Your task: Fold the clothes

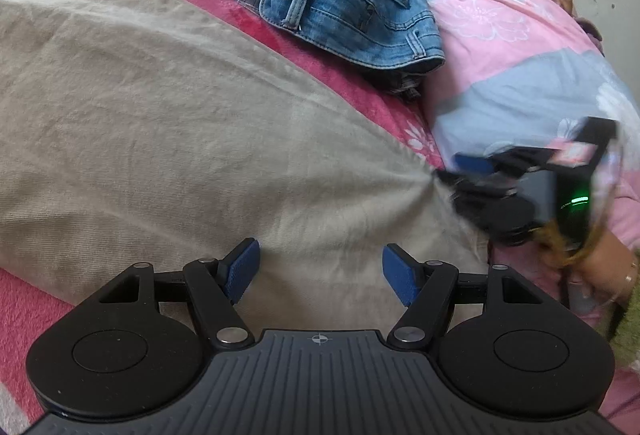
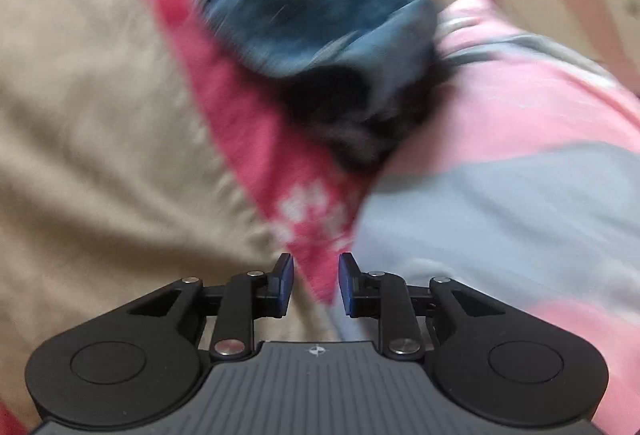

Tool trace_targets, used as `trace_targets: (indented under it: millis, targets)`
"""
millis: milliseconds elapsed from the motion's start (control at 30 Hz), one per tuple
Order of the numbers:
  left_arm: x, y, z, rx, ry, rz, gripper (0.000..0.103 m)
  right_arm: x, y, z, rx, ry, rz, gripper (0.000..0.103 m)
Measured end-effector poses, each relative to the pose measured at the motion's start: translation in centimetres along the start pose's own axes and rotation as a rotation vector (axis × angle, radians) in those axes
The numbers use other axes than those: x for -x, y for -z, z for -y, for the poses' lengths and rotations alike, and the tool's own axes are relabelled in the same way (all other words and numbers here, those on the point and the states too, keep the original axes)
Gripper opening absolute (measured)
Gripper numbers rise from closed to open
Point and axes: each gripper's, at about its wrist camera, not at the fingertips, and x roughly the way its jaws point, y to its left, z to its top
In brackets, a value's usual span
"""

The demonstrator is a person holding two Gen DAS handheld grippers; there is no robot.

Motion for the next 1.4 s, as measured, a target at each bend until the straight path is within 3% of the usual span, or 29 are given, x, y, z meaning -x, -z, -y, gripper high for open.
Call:
trace_targets:
  millis: [100, 167, 233, 300, 367, 467, 533, 667, 733, 867, 933, 1033, 1100, 1167, 1300, 1400]
  targets:
    - [0.0, 0.1, 0.2, -0.007, -0.006, 0.004, 0.069, 4.0, 1.3, 0.5, -0.085, 0.020, 0.064, 0.024]
    - [0.0, 0.1, 0.4, -0.023, -0.013, 0.004, 0.069, 5.3, 2.4, -1.1, -0.073, 0.016, 0.075, 0.022]
    - [0.0, 0.2, 0.7, -0.052, -0.022, -0.001, 0.069, 6.1, 3.5, -3.0, -0.042, 0.021, 0.083, 0.007]
    - [0.0, 0.2, 1.0, -0.076, -0.031, -0.006, 0.069, 4.8, 4.3, -4.3, -0.032, 0.063, 0.062, 0.003]
    - [0.0, 0.2, 1.1, -0.090, -0.038, -0.013, 0.069, 2.1, 4.9, -3.7, -0.096, 0.125, -0.014, 0.000]
    - [0.0, 0.0, 1.2, -0.086, -0.041, -0.020, 0.069, -0.4, 6.9, -1.4, -0.222, 0.139, -0.112, 0.000]
    - [0.2, 0.0, 1.1, -0.076, -0.041, -0.018, 0.069, 0.4, 7.1, -1.7, -0.156, 0.185, -0.126, 0.000]
    - [0.1, 0.2, 1.0, -0.081, -0.042, -0.011, 0.069, 3.9, 6.0, -2.0, -0.083, 0.189, -0.014, 0.000]
    - [0.0, 0.2, 1.2, -0.096, -0.046, -0.010, 0.069, 3.7, 5.1, -2.8, -0.035, 0.187, 0.037, 0.000]
    - [0.2, 0.3, 1.4, -0.124, -0.045, -0.009, 0.069, 0.0, 5.1, -2.7, -0.073, 0.187, -0.062, 0.000]
    - [1.3, 0.4, 1.9, -0.150, -0.070, 0.037, 0.068, -0.3, 5.5, -2.5, -0.083, 0.192, -0.079, 0.000]
    - [4.3, 1.1, 2.9, -0.254, -0.076, 0.173, 0.069, 4.0, 4.5, -2.7, -0.083, 0.113, 0.048, 0.000]
    - [5.8, 1.4, 2.7, -0.255, -0.095, 0.206, 0.069, 6.4, 3.8, -3.7, -0.062, 0.040, 0.132, 0.004]
    - [6.9, 1.5, 1.9, -0.232, -0.132, 0.218, 0.069, 7.2, 3.7, -5.1, -0.053, -0.032, 0.164, 0.015]
    - [8.8, 1.5, -0.6, -0.181, -0.240, 0.243, 0.069, 5.5, 5.2, -5.5, -0.202, -0.147, 0.088, 0.017]
    - [10.7, 0.8, -1.8, -0.247, -0.352, 0.304, 0.069, 6.4, 5.3, -3.8, -0.331, -0.158, 0.047, 0.018]
